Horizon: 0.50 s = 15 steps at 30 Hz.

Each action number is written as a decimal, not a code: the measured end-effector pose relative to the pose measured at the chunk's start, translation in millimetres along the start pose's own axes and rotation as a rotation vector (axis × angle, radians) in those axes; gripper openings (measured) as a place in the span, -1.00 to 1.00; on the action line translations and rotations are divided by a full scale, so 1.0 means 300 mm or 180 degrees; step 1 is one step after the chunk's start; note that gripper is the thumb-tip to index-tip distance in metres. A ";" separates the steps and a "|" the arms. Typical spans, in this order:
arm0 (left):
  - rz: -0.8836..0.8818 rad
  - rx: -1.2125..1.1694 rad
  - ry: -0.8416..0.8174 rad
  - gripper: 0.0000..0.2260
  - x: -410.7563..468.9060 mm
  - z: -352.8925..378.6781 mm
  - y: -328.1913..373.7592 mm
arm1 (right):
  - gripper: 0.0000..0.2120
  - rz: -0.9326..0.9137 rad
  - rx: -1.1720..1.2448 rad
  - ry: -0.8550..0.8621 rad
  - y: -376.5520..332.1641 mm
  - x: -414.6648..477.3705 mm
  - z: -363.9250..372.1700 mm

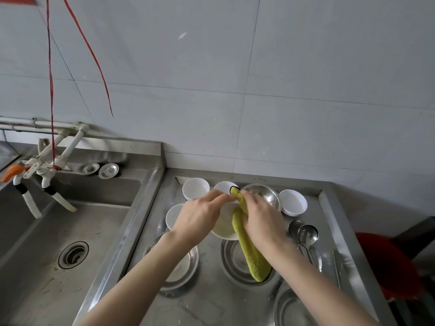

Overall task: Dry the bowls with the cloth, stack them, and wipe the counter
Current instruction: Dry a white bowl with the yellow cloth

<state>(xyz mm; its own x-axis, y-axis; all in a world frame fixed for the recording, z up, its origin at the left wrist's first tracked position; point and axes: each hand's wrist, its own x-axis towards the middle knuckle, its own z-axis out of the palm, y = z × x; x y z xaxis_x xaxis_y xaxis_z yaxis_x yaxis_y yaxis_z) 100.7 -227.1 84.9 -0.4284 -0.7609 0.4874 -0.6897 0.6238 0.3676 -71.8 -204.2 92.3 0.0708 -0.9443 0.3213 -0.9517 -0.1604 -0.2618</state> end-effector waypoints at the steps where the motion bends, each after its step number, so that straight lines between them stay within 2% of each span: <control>1: -0.0162 -0.0177 0.0016 -0.58 -0.002 0.000 -0.003 | -0.60 0.0007 0.0026 0.0073 0.001 0.002 0.002; 4: -0.1182 -0.1423 0.0236 -0.54 -0.024 0.011 -0.003 | -0.66 0.0506 0.0723 0.0375 0.012 0.011 -0.005; 5: -0.1362 -0.1700 0.0318 -0.51 -0.032 0.016 0.005 | -0.70 0.0798 0.1053 0.0408 0.015 0.016 -0.007; 7: -0.1449 -0.1762 0.0424 -0.47 -0.046 0.024 0.027 | -0.74 0.1218 0.1485 0.0288 0.022 0.025 -0.004; 10: -0.1321 -0.1409 0.0418 -0.44 -0.046 0.026 0.027 | -0.73 0.0962 0.1254 0.0296 0.016 0.024 -0.012; 15: -0.0158 -0.0316 -0.0048 -0.41 -0.011 0.001 0.001 | -0.61 -0.0029 0.0151 0.0027 0.007 0.005 -0.011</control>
<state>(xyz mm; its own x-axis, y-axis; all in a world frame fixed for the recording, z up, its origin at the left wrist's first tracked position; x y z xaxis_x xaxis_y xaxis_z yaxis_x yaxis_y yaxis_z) 101.6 -224.4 83.1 -0.4044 -0.7934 0.4549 -0.6495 0.5993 0.4680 -74.7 -204.8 95.3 0.0766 -0.9404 0.3314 -0.9358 -0.1825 -0.3016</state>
